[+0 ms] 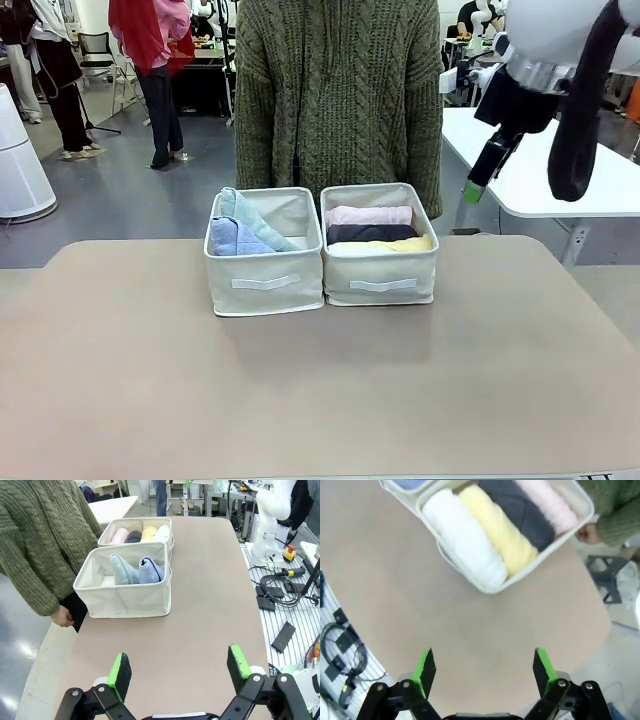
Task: Sort the towels based on their folding style.
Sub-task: Pick up another triangle-folded towel from the table and place it in the left Fabric basket.
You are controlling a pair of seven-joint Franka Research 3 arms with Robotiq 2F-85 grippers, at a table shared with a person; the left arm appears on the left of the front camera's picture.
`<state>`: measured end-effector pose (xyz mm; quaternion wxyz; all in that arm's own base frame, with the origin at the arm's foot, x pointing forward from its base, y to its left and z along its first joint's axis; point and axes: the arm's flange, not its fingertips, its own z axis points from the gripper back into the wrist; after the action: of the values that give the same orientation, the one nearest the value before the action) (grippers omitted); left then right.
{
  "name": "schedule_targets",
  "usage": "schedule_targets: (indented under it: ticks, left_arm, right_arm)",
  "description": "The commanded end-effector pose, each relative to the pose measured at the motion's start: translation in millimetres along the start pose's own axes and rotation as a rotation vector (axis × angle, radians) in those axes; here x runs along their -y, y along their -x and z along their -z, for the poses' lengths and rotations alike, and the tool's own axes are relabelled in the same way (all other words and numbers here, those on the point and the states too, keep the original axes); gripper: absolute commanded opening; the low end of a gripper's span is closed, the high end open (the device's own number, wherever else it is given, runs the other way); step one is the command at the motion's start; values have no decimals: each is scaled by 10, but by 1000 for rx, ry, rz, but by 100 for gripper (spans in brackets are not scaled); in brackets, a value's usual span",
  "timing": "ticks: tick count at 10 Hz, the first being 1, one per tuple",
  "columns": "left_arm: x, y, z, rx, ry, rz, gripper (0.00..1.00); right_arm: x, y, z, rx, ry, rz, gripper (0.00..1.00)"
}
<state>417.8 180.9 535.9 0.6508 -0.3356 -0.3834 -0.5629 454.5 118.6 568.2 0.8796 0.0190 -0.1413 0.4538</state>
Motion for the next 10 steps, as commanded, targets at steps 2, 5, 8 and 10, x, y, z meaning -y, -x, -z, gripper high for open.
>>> schedule_targets:
  ticks: [2,5,8,10]
  left_arm:
    - [9,-8,-11,16,-5,14,100]
    - [9,-8,-11,16,-5,14,100]
    - [9,-8,-11,16,-5,14,100]
    - [9,-8,-11,16,-5,14,100]
  right_arm:
    - [0,0,0,0,0,0,100]
    - [0,0,0,0,0,0,100]
    - [0,0,0,0,0,0,100]
    - [219,276,-309,107,-147,-98,100]
